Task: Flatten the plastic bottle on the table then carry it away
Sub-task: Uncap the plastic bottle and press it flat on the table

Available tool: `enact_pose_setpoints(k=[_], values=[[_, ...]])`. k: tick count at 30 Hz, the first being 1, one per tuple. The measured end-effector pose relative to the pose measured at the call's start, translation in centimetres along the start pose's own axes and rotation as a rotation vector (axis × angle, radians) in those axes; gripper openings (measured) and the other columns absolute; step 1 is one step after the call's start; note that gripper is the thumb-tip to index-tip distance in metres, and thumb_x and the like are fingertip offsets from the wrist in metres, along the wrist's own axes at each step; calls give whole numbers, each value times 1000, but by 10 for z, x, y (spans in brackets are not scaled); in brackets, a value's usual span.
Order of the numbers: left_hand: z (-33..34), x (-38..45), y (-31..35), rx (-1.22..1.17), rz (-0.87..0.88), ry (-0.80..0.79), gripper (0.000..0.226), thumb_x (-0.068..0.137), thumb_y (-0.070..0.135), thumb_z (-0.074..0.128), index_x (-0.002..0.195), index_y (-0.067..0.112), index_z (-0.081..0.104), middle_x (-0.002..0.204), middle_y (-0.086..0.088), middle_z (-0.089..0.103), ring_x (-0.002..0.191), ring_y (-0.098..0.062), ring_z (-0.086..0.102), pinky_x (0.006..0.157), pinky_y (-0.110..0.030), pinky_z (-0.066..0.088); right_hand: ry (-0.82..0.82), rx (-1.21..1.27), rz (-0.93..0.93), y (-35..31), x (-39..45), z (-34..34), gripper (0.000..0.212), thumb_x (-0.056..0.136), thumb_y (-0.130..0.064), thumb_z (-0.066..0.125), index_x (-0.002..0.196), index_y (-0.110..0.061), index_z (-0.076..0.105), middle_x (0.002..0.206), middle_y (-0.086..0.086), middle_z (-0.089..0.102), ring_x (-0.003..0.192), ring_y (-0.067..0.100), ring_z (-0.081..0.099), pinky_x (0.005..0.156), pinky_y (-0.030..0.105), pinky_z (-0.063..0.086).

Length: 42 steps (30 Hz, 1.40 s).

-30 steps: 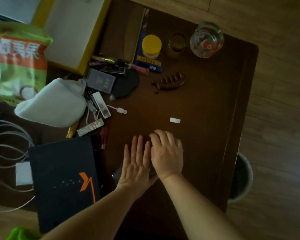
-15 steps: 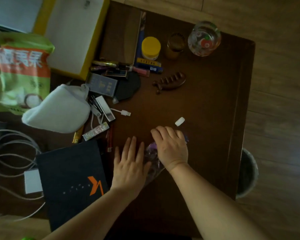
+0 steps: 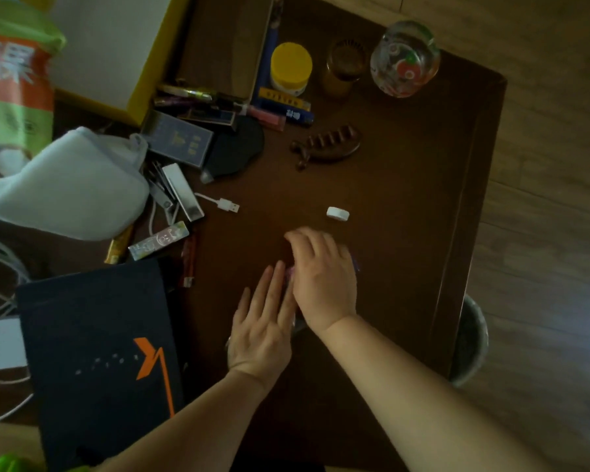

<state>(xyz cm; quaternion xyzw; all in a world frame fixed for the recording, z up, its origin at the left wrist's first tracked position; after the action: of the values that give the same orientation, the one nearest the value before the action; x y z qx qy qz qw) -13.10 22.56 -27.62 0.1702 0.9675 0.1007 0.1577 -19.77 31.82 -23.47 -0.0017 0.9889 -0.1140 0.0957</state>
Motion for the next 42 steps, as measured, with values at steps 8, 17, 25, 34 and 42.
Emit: enact_pose_setpoints(k=[8, 17, 25, 34, 42], values=[[-1, -1, 0, 21, 16, -11, 60, 74, 27, 59, 129, 15, 39, 126, -15, 63, 125, -32, 47, 111, -46, 31, -186, 314, -329, -35, 19, 16, 37, 97, -24, 49, 125, -4, 61, 136, 13, 54, 129, 26, 45, 106, 41, 41], [3, 5, -6, -79, -33, -134, 67, 63, 30, 73, 127, 15, 58, 135, -17, 56, 132, -34, 33, 109, -47, 32, -99, 411, -300, -23, 29, 40, 68, 93, -54, 30, 130, -4, 56, 152, 14, 39, 147, 25, 23, 122, 39, 12], [-13, 8, -5, 3, 99, -264, 92, 76, 42, 63, 148, 17, 11, 155, -10, 22, 142, -33, 13, 108, -60, 16, -88, 140, -159, 3, 30, -12, 37, 96, -28, 43, 125, -15, 60, 140, 7, 54, 139, 23, 39, 118, 44, 24], [-26, 33, -10, -83, 86, -230, 68, 88, 46, 18, 136, 30, -28, 160, 3, -9, 138, -11, -25, 113, -43, -20, -72, -85, 25, 37, -6, -6, 52, 76, -8, 70, 126, -18, 59, 145, 10, 49, 138, 29, 42, 108, 53, 37], [-11, 54, 10, -7, -38, -114, 66, 88, 57, 0, 146, 28, -14, 156, 1, -21, 139, -14, -35, 106, -41, -36, -32, -55, 36, 37, -7, -6, 61, 68, -11, 80, 126, -16, 60, 144, 11, 50, 136, 30, 45, 107, 50, 37]])
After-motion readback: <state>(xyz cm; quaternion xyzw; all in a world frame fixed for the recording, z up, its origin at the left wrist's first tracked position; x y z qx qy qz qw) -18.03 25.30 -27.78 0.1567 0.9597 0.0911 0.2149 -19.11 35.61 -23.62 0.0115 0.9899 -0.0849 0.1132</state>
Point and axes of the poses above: each hand's wrist, its own x-axis towards the middle knuckle, its own z-axis out of the palm, y = z × x, the point moved 5 cm from there along x, towards the middle knuckle
